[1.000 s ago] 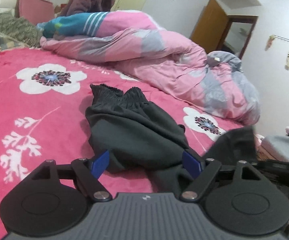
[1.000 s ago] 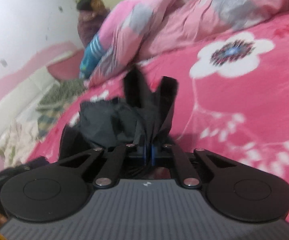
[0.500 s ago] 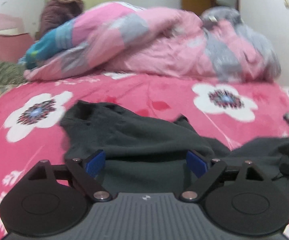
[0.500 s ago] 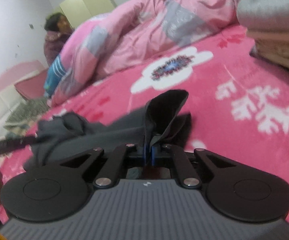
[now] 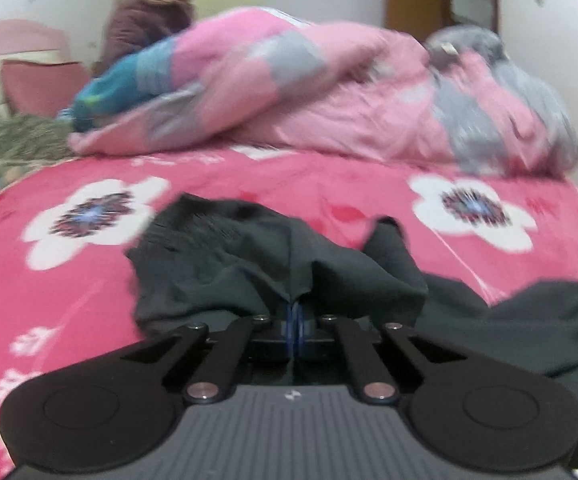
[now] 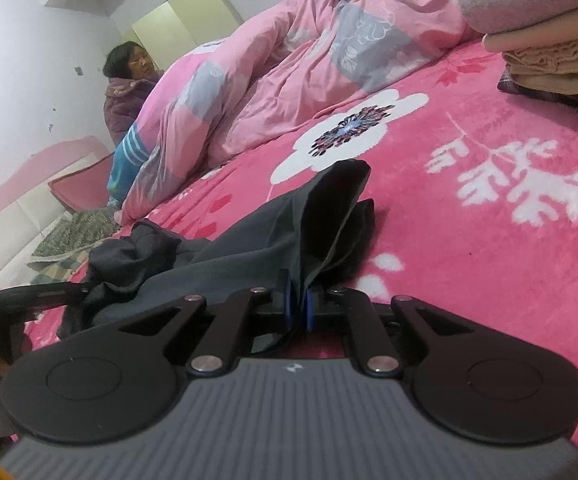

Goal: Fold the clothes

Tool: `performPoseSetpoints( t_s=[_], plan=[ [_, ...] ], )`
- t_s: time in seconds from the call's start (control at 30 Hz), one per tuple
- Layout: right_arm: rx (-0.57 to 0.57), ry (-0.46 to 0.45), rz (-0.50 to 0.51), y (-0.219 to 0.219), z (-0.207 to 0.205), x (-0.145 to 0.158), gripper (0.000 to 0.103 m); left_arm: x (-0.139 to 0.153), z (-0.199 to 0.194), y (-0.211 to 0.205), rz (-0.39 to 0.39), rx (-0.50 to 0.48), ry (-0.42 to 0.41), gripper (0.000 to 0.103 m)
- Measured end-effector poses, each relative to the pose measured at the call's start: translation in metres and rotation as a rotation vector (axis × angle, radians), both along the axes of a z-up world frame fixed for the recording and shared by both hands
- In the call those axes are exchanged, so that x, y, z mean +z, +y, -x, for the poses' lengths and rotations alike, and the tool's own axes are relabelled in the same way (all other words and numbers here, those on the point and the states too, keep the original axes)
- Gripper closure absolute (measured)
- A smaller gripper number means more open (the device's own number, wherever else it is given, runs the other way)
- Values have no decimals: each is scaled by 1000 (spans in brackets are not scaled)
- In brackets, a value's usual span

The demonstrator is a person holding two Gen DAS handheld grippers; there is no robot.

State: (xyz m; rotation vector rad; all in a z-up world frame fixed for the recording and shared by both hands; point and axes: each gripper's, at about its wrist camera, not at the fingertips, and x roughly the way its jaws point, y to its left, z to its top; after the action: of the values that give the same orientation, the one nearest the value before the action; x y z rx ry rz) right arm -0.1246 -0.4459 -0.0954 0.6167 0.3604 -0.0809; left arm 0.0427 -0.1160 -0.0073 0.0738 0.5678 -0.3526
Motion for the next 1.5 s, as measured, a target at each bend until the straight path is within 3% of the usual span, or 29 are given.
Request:
performPoseSetpoints(
  t_s=[0.27,0.43,0.53,0.63,0.7,0.73,0.8,0.9,1.0,1.07,1.23,1.3,1.33,1.43,1.5],
  plan=[
    [17,-23,-84,-9,22,16,95,18,3,89,79,173,12,100],
    [-33,26,-5,-11,38,43,89,-2,-4,130,127,255,107,99],
    [-24,2,45,-7,36,66,79,-14,-8,144,172,248,164,89],
    [95,-26,127,15,13,91,62,-20,-6,159,247,249,186,75],
    [219,-39,195,40,-14,102,43,-21,-2,169,297,259,180,66],
    [289,-45,230,55,-31,105,40,-21,0,174,317,266,175,60],
    [419,-49,299,87,-66,111,24,-22,3,183,351,278,170,57],
    [583,-32,394,135,-123,111,17,-24,1,194,405,281,175,55],
    [715,-11,461,177,-178,109,14,-26,-2,200,454,252,174,46],
    [758,33,415,188,-209,103,14,-28,-6,203,504,226,185,43],
    [830,196,90,178,-273,77,17,-37,-14,208,593,171,208,43],
    [880,233,58,186,-274,70,58,-41,-15,210,614,154,213,43],
    [899,246,74,191,-271,69,62,-43,-14,212,629,146,215,43],
    [953,255,159,212,-251,76,88,-48,-12,218,673,124,222,43],
    [996,227,195,226,-232,84,93,-49,-11,223,699,120,241,43]
  ],
)
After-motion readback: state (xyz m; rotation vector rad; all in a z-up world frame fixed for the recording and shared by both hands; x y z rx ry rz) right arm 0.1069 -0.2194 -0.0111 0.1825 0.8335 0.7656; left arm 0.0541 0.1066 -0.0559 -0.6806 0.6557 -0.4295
